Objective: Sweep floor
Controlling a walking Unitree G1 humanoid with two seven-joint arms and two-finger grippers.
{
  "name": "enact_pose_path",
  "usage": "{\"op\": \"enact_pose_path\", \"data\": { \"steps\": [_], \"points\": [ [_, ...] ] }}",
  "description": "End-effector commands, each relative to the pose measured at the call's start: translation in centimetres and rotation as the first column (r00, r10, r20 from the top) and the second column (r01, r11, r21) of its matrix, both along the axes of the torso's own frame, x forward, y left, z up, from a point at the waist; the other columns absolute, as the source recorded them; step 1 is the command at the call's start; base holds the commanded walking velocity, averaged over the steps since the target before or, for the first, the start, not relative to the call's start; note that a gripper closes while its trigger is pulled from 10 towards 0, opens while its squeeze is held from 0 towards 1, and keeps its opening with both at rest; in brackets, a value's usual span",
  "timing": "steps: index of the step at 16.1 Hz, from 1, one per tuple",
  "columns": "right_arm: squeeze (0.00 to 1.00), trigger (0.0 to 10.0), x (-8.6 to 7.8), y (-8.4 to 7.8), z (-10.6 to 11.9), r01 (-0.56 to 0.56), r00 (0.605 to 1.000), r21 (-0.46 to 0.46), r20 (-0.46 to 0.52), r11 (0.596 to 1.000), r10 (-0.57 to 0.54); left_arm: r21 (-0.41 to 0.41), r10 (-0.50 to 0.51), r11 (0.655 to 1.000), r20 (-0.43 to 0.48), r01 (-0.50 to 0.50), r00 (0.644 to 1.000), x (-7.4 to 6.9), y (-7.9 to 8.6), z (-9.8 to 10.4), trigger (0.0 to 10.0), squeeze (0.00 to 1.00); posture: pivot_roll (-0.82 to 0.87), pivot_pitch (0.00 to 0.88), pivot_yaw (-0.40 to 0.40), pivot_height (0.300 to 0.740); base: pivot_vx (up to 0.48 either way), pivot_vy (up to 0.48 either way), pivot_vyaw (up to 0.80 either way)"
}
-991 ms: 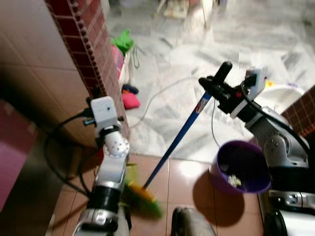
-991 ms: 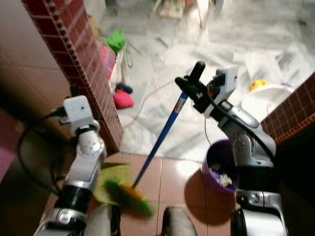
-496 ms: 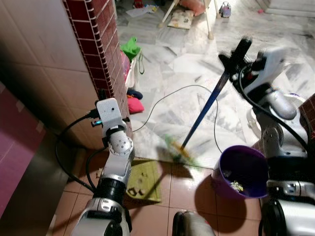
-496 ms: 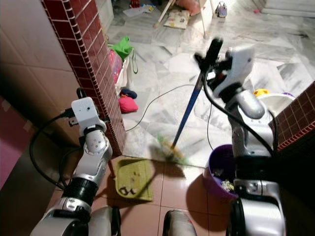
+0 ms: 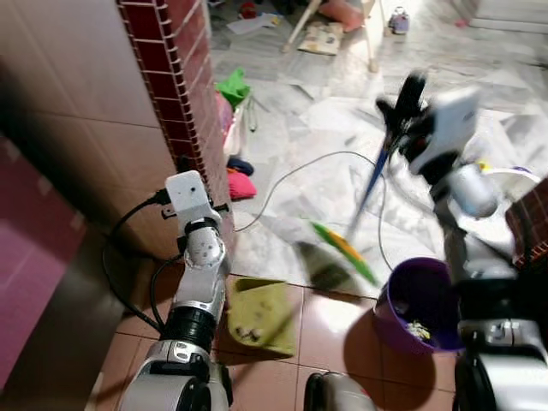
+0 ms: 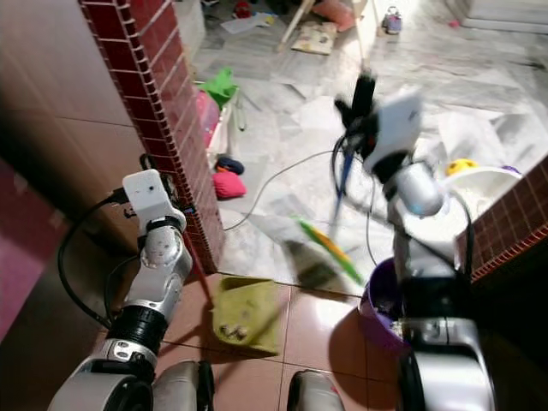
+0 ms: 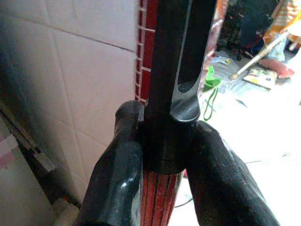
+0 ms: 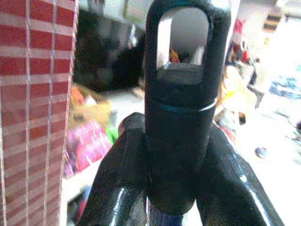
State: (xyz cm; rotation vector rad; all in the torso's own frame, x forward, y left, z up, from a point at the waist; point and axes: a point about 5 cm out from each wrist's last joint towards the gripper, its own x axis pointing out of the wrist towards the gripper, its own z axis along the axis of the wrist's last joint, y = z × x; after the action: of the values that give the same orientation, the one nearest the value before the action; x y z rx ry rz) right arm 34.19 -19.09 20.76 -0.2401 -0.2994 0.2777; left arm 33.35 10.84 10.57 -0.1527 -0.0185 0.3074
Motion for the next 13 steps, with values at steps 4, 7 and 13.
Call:
{"op": "enact_pose_path", "data": {
  "steps": [4, 7, 13],
  "points": [
    [0.00, 10.0, -1.1, 1.4, -1.5, -0.042, 0.998, -0.049, 0.039, 0.998, 0.044, 0.064, 0.042, 0.997, 0.121, -0.050, 0.992, -0.1, 1.4, 2.5, 10.0, 0.00, -0.13, 0.000, 0.041, 0.740, 0.000, 0.000, 0.00],
    [0.00, 10.0, -1.2, 1.3, -2.4, -0.015, 1.000, -0.038, 0.012, 0.999, 0.015, 0.058, 0.097, 0.993, 0.103, -0.103, 0.990, -0.9, 3.0, 2.2, 10.0, 0.00, -0.13, 0.000, 0.040, 0.740, 0.000, 0.000, 0.00],
    [0.00, 10.0, -3.4, 1.5, -8.9, 0.213, 0.954, 0.016, -0.221, 0.977, -0.204, -0.127, 0.029, 0.992, 0.085, -0.018, 0.996, -1.2, 2.5, 3.3, 10.0, 0.00, -0.10, 0.000, 0.036, 0.740, 0.000, 0.000, 0.00]
  ]
}}
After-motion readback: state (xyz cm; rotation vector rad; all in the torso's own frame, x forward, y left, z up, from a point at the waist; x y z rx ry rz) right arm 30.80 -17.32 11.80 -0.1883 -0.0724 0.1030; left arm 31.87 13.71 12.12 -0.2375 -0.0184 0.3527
